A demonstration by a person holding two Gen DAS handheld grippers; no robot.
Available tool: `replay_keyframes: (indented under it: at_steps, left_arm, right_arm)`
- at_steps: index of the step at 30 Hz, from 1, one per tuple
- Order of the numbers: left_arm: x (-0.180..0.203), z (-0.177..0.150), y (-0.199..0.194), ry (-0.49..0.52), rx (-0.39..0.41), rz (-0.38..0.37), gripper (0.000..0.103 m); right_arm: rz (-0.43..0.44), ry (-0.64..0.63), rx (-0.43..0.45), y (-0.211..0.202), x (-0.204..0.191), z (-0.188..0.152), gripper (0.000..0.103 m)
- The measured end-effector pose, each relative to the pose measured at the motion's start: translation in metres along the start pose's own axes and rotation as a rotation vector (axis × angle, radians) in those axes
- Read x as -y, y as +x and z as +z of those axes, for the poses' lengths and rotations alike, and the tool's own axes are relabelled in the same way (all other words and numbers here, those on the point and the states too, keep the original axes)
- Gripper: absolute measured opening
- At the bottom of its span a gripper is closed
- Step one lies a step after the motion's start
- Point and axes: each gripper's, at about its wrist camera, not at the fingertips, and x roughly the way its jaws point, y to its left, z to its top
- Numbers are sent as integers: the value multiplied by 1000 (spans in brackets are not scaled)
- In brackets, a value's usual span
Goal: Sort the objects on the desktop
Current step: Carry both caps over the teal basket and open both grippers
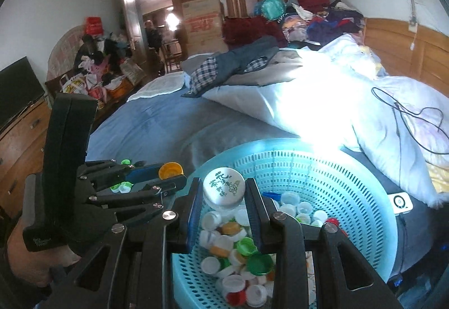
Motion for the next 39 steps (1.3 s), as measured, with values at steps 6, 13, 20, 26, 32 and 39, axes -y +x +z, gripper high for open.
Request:
replay_keyframes:
  at_steps: [6,13,20,26,32,39]
  left_arm:
    - [7,3,3,8,-3,-5,25]
    - [12,3,7,10,-10,-8,25]
    - [13,4,9,5,-9,-10,25]
    - [16,3,8,5,-9,-10,25]
    - [14,3,8,1,-11,-11,25]
    - [15,3,9,-1,-14,-13,25]
  right_arm:
    - [-3,11,-1,-2,6,-3,33]
    - [0,18,-3,-2,7,-7,33]
    - [-1,19,-6,-2,6,-8,33]
    - [-4,21,-7,-2,8,-9,33]
    - [-2,21,-13,0,7,-11,33]
    - [-5,21,-17,1,7,-11,33]
